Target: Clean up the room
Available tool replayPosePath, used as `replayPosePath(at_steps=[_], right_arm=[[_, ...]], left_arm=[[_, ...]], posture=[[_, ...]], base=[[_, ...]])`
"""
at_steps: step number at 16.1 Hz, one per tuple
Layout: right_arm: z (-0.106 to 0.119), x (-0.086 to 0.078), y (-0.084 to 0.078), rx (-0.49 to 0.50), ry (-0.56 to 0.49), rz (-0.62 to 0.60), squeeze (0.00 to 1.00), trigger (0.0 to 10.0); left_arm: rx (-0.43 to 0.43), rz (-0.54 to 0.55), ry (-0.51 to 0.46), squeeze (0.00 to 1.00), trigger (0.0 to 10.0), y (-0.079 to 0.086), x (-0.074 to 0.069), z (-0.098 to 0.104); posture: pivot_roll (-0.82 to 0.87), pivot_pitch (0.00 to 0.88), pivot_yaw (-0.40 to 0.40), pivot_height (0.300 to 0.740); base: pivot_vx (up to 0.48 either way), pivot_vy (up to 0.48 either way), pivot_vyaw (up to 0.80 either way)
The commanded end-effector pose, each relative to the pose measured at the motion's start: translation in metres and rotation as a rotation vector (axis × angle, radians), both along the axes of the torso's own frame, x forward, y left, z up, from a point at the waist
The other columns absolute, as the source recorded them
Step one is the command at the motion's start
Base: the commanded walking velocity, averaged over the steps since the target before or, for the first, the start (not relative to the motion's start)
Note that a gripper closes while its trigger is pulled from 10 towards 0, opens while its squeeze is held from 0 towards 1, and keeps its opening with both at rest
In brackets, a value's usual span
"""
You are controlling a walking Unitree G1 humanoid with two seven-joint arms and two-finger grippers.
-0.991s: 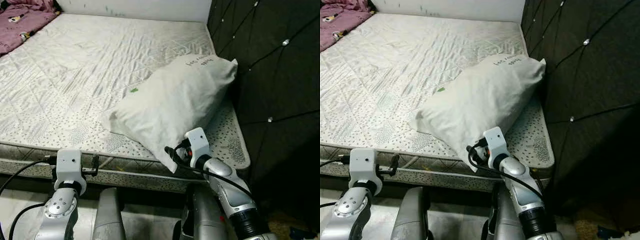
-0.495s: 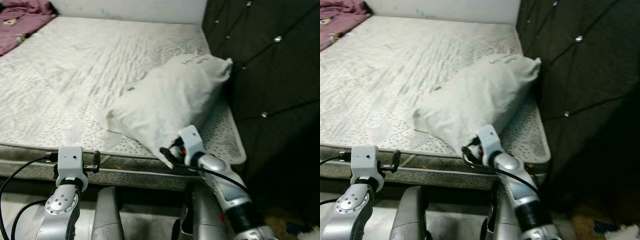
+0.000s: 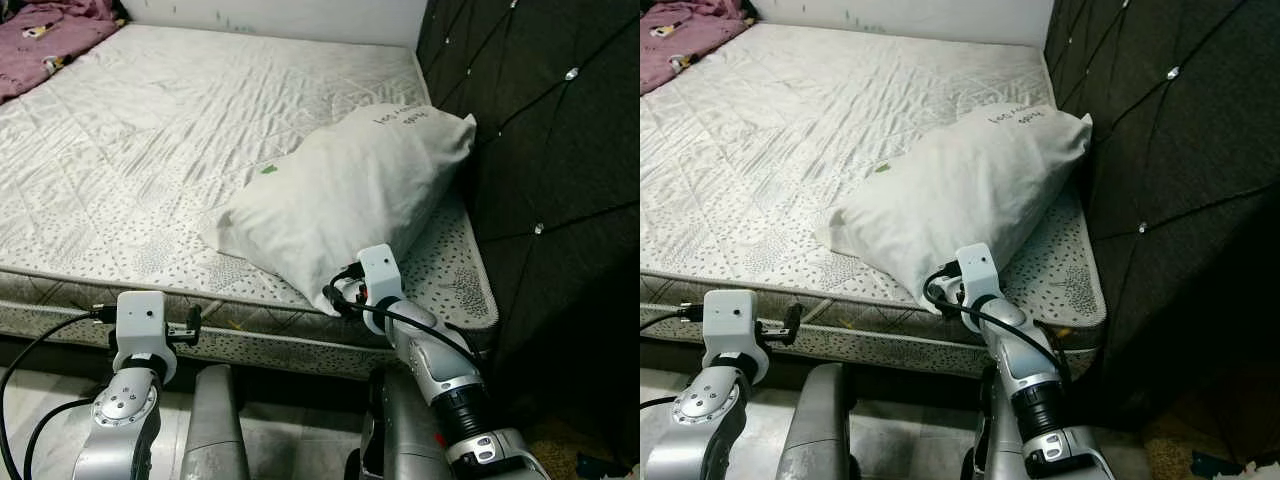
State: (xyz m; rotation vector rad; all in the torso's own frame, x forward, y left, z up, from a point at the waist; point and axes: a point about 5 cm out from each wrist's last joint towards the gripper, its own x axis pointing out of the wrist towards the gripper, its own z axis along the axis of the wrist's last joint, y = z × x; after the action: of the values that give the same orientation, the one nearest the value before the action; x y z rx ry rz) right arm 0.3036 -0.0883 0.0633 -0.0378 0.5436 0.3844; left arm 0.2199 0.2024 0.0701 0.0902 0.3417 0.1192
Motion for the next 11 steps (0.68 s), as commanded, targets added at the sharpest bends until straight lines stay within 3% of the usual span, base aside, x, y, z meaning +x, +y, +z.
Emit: replayPosePath(at_steps=[1, 5, 8, 10, 11], right_arm=[[-0.003, 0.0, -0.002, 0.004, 0.03, -0.018, 0.0, 10.0], [0.002, 0.009, -0.009, -0.008, 0.009, -0.131, 0.0, 10.0], [0.02, 0.019, -0.038, 0.006, -0.11, -0.274, 0.0, 10.0], [0.016, 0.016, -0.042, -0.026, -0.092, -0.273, 0.0, 10.0], [0.006, 0.008, -0.036, -0.043, -0.027, -0.206, 0.0, 10.0]], left_arm=[[0.003, 0.0, 0.003, 0.0, 10.0, 0.0, 0.001, 0.001], [0.004, -0.012, 0.012, 0.0, 10.0, -0.001, 0.002, 0.001], [0.004, 0.0, 0.018, 0.0, 10.0, 0.001, 0.0, 0.0], [0.002, -0.004, 0.018, 0.0, 10.0, 0.0, 0.001, 0.0], [0.001, -0.008, 0.019, 0.0, 10.0, -0.001, 0.002, 0.0]], posture=[[0.13, 0.0, -0.038, 0.54], [0.14, 0.0, -0.035, 0.54], [0.13, 0.0, -0.034, 0.54], [0.13, 0.0, -0.032, 0.54], [0.13, 0.0, -0.032, 0.54]], base=[[0.0, 0.0, 0.0], [0.0, 0.0, 0.0], [0.0, 0.0, 0.0], [0.0, 0.0, 0.0], [0.0, 0.0, 0.0]])
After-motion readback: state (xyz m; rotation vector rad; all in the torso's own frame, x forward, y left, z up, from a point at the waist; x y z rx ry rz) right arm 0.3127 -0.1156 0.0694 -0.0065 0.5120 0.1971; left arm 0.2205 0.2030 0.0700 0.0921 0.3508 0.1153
